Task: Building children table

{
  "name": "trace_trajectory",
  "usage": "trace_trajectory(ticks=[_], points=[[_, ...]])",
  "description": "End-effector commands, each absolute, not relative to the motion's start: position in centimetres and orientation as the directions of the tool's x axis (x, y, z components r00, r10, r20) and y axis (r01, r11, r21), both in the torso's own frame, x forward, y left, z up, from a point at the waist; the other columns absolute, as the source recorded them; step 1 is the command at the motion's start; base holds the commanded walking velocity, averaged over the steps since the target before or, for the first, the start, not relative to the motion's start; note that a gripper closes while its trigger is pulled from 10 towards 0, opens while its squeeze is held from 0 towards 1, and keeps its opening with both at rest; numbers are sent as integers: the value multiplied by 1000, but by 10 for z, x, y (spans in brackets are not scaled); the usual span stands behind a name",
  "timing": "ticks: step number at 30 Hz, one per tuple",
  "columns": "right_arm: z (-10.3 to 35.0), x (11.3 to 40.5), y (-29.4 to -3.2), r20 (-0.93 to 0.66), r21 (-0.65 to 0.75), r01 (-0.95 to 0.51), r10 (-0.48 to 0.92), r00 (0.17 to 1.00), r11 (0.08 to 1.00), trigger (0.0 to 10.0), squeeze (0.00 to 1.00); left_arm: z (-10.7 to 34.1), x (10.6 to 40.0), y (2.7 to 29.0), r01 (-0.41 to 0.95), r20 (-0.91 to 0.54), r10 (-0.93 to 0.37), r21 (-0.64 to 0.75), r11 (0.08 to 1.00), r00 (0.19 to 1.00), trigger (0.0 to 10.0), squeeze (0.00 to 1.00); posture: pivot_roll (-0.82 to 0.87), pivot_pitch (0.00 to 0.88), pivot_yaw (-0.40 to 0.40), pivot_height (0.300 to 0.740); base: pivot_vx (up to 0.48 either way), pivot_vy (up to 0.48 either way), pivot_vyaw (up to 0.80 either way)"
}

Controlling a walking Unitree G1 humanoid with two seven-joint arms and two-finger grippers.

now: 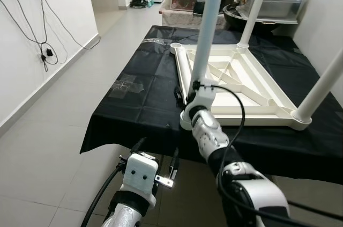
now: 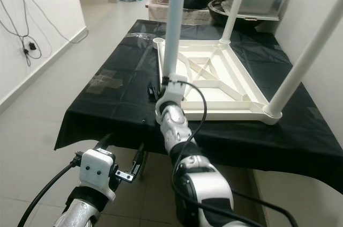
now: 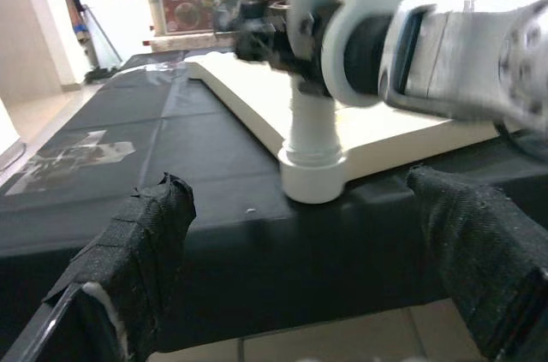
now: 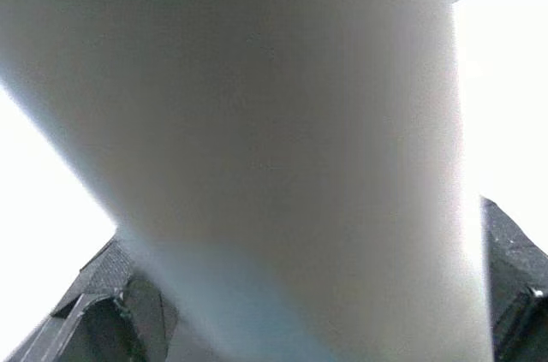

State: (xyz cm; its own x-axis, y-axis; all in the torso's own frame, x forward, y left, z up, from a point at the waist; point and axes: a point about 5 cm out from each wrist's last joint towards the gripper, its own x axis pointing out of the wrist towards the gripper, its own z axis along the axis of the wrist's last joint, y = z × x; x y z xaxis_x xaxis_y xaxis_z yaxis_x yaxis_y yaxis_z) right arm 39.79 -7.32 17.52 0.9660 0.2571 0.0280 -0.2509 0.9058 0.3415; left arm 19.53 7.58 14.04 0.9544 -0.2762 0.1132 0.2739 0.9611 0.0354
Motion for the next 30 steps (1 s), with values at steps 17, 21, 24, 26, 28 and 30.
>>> trace_trajectory(ticks=[17,21,24,26,28,30], points=[[182,371,-31,9,222,-930,953,303,294,10000,0,138,195,74,285,104,-287,30,958,952,10000,0,119,31,-35,740,0,0,0],[181,368,-26,-1,218,-943,966,259,253,10000,0,137,195,74,284,104,-285,30,958,953,10000,0,119,31,-35,740,0,0,0],[179,369,-22,-28,173,-942,958,286,287,0,0,138,195,74,283,105,-285,29,959,953,10000,0,137,37,-35,740,0,0,0],[178,370,-20,-46,138,-931,941,335,338,0,0,138,194,73,283,105,-284,28,959,953,10000,0,135,38,-34,740,0,0,0],[177,374,-22,-59,91,-899,903,425,429,0,0,138,194,73,282,105,-283,27,959,953,10000,0,135,38,-34,740,0,0,0],[176,378,-25,-62,86,-857,862,504,507,0,0,138,194,73,282,105,-283,27,959,953,10000,0,135,38,-34,740,0,0,0]])
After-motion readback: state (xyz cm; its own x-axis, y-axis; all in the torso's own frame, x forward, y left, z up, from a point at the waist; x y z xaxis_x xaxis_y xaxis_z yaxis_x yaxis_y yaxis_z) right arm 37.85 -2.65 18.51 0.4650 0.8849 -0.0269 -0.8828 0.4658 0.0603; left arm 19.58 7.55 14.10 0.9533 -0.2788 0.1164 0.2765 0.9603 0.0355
